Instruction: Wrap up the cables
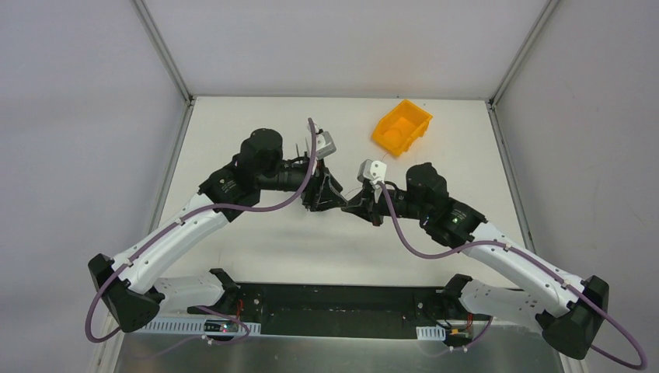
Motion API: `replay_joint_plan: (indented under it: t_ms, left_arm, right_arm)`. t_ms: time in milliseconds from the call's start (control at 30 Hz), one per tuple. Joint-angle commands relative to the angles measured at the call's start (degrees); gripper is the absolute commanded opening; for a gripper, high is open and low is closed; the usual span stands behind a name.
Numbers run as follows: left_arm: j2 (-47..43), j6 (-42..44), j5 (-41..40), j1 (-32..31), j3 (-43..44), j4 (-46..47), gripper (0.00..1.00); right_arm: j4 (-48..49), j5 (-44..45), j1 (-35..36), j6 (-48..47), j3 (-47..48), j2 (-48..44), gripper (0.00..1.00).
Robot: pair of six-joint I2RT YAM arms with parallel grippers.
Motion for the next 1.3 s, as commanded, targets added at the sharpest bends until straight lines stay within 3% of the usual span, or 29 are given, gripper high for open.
replay_joint_plan:
  t_ms: [0, 267, 333, 433, 600, 767, 900, 1167, 1267]
  left_arm:
    - [1.4, 1.7, -1.5, -0.9, 0.3, 2.9, 0.45]
    - [3.1, 1.4, -3.9, -2.6, 0.0, 3.3, 0.37]
    - [3.5, 1.1, -4.9, -3.0, -0.1, 3.2, 0.25]
    - [3.5, -0.1, -6.8, -3.1, -0.3, 3.4, 0.00]
    - [2.0, -6.8, -13.3, -3.1, -0.5, 4.3, 0.00]
    - [-1.5, -15.3, -20.1, -3.0, -1.2, 4.2, 0.00]
    - [-3.4, -22.1, -21.1, -3.0, -1.6, 5.2, 0.00]
    - [-6.4, -31.0, -20.8, -3.0, -2.9, 10.3, 0.00]
    - [-7.1, -32.8, -20.6, -3.0, -3.2, 12.1, 0.00]
  right_arm:
    - [3.0, -1.6, 0.1, 2.1, 2.7, 0.1, 0.00]
    - [2.9, -1.2, 0.2, 2.8, 2.5, -0.2, 0.00]
    - [3.0, -1.0, 0.2, 3.0, 2.6, -0.2, 0.00]
    - [3.0, -0.6, 0.2, 3.5, 2.2, -0.3, 0.01]
    - [6.8, 1.7, 0.2, 3.9, -1.9, -2.3, 0.23]
    - [19.4, 5.1, 0.1, 1.4, -11.3, -7.9, 0.45]
    - [24.3, 4.8, -0.2, -0.4, -13.8, -8.1, 0.51]
    - [39.3, 4.9, -0.6, -4.1, -16.3, -0.2, 0.52]
    - [40.3, 3.6, -0.6, -5.4, -14.6, 2.6, 0.52]
